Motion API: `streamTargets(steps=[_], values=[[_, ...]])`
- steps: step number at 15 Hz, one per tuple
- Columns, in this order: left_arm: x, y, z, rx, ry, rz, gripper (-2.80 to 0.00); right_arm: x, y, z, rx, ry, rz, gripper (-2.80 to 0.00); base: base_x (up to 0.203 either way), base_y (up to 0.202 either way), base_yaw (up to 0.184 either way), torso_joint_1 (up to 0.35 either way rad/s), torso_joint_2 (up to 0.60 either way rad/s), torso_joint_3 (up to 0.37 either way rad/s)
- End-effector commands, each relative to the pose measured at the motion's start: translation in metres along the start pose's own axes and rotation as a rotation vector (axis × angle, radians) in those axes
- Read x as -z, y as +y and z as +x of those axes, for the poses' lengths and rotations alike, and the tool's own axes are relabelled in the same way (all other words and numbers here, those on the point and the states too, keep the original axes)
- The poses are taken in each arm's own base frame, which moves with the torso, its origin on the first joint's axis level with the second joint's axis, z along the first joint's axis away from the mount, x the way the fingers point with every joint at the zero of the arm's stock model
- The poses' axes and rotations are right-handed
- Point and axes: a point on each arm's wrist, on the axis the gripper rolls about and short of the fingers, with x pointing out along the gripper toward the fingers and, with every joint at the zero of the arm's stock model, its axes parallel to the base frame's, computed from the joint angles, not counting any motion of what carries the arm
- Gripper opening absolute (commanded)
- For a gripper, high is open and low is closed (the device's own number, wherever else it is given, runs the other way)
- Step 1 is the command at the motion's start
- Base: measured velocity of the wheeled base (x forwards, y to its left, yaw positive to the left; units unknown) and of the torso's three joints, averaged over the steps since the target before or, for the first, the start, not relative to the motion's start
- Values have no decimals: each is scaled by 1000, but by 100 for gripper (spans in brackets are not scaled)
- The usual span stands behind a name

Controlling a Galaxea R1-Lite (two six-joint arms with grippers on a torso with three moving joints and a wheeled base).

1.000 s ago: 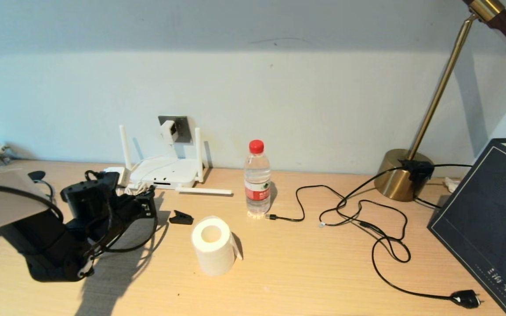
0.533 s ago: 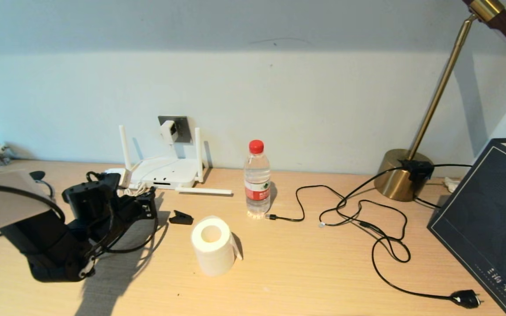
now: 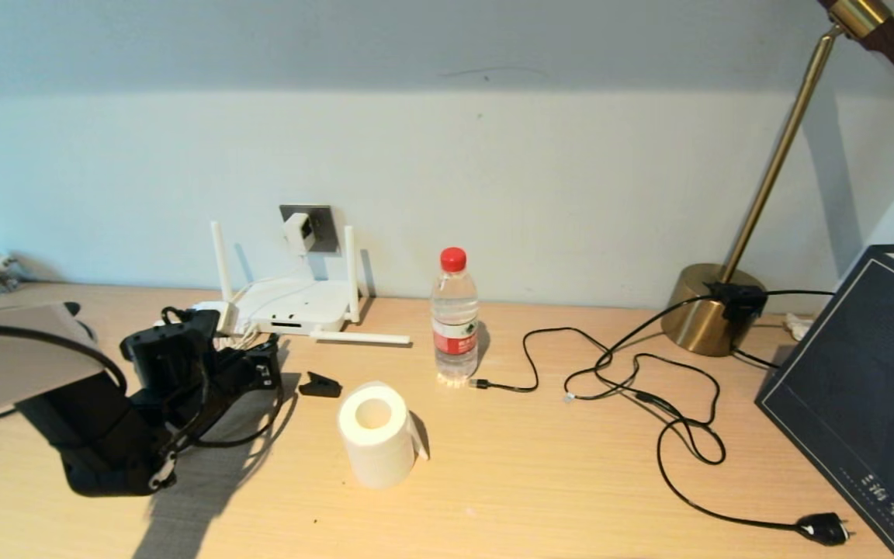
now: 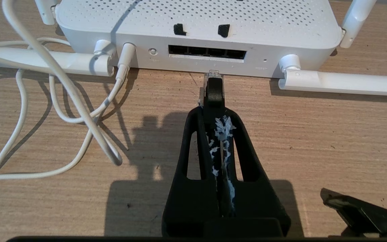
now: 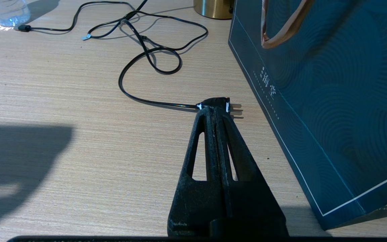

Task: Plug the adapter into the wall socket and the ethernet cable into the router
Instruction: Align cable and router interface

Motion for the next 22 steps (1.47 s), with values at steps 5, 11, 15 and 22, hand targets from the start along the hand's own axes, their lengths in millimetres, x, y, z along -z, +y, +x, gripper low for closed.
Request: streamTargets(steps=[5,11,15,22], values=[[8,0,11,2,6,1,-280,0,0,0,0,2,0,-280,0,0,0,0,0,0],[7,1,18,3,16,3,-280,0,0,0,0,2,0,-280,0,0,0,0,0,0],[6,1,20,4,15,3,-280,0,0,0,0,2,0,-280,0,0,0,0,0,0],[4,2,20,15,11,3,-280,0,0,0,0,2,0,-280,0,0,0,0,0,0]])
